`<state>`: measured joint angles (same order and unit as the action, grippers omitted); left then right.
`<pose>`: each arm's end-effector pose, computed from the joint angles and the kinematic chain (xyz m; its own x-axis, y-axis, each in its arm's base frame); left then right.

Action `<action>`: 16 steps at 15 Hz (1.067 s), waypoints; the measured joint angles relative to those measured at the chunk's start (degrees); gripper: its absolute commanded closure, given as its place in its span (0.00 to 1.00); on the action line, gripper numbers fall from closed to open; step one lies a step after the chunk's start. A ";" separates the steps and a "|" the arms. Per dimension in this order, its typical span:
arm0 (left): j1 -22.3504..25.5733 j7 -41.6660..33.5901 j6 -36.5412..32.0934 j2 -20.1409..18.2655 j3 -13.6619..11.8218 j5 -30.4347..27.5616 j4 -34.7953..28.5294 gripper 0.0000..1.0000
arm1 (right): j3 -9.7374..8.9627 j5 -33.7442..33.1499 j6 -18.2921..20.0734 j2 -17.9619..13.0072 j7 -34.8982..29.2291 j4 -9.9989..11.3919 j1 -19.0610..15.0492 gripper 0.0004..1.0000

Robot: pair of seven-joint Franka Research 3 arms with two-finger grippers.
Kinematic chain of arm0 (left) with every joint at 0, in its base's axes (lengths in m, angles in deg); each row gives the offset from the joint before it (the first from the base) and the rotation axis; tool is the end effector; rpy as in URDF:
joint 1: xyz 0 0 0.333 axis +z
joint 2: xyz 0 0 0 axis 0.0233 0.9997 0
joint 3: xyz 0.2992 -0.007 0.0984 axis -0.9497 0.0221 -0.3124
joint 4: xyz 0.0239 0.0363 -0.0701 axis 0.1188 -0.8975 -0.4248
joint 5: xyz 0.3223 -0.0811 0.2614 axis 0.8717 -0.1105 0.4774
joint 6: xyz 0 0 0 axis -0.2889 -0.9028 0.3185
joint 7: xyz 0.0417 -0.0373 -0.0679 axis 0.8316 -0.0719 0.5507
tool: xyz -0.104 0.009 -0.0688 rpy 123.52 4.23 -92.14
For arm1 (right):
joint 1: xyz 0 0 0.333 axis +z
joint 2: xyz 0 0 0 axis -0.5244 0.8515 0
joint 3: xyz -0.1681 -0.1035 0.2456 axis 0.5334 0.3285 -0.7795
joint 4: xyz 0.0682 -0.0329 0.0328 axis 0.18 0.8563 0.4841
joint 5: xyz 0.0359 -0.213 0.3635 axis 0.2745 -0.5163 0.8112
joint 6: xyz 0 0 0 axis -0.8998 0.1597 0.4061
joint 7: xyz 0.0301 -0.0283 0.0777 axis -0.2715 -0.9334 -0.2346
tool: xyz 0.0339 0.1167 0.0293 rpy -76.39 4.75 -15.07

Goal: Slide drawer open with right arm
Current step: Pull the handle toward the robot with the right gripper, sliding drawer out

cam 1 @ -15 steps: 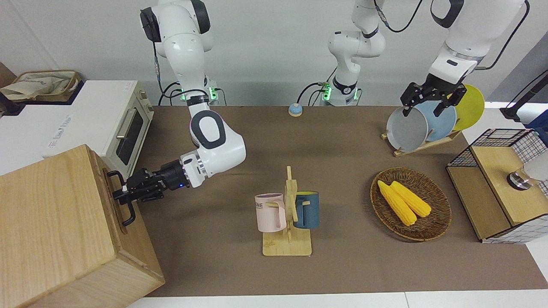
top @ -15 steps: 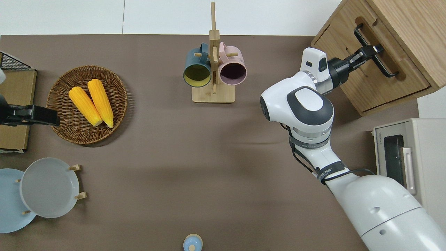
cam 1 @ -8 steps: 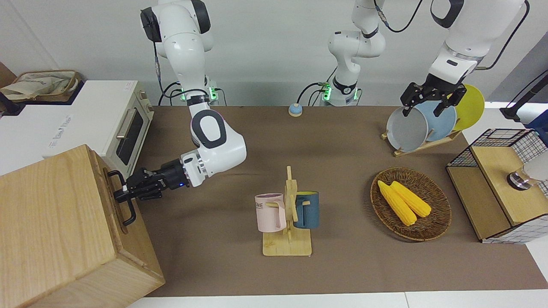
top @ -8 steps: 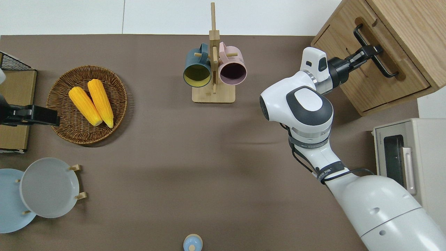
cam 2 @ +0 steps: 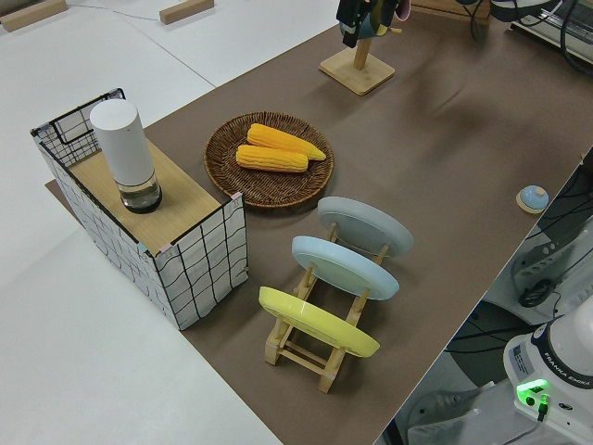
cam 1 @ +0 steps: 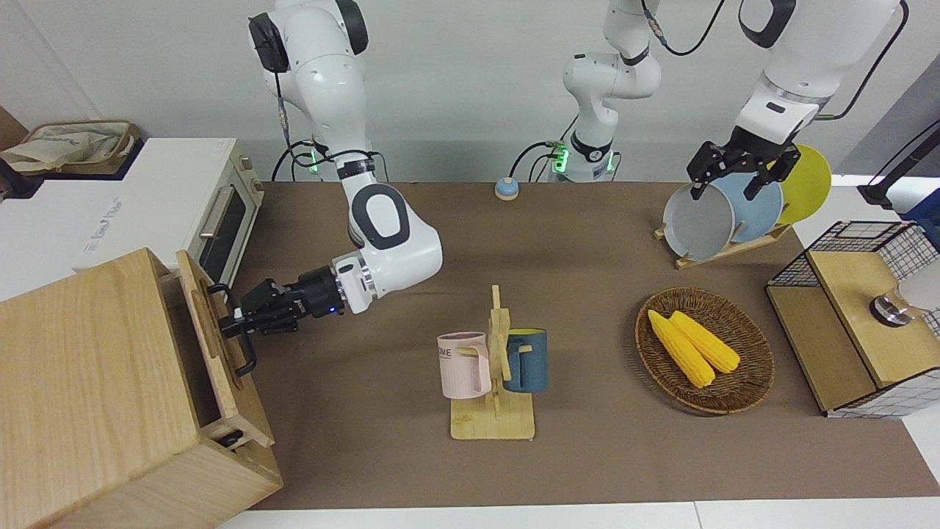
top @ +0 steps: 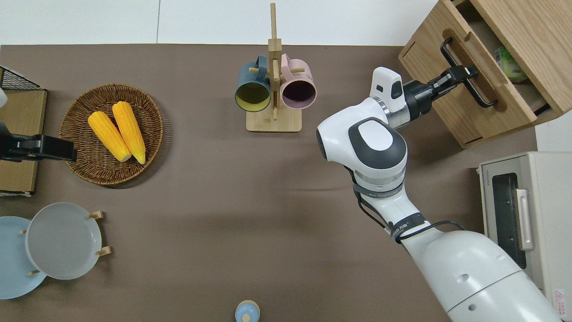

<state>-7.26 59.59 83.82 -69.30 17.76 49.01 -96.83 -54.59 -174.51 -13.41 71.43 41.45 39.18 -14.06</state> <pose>0.5981 -0.0025 0.6207 0.9985 -0.0477 0.0258 -0.0480 -0.9988 0.0120 0.7167 0.1406 0.3701 0.9138 0.4045 -0.0360 0.0247 0.0332 0.9991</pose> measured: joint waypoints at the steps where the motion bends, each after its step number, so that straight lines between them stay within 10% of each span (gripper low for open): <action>1: 0.00 0.00 0.00 0.00 0.00 0.00 0.00 0.00 | -0.01 0.53 0.88 0.00 0.00 0.00 0.83 0.98; 16: 0.00 0.00 0.00 0.00 0.00 0.00 0.00 0.00 | -0.87 7.00 12.13 0.04 -0.11 0.02 11.99 0.98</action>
<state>-7.26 59.59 83.82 -69.30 17.76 49.01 -96.83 -55.46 -167.51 -1.28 71.47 41.34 39.20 -2.08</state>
